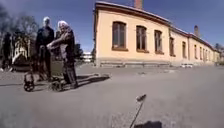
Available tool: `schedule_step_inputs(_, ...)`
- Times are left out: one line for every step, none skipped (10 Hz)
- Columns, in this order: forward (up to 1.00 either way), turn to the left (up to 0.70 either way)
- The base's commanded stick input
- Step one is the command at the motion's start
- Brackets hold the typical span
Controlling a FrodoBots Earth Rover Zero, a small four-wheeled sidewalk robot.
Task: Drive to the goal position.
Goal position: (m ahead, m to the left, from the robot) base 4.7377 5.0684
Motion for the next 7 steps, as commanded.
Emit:
schedule_step_inputs(0.77, 0.00)
schedule_step_inputs(0.16, 0.00)
schedule_step_inputs(0.85, 0.00)
schedule_step_inputs(0.85, 0.00)
schedule_step_inputs(0.85, 0.00)
schedule_step_inputs(0.85, 0.00)
schedule_step_inputs(0.85, 0.00)
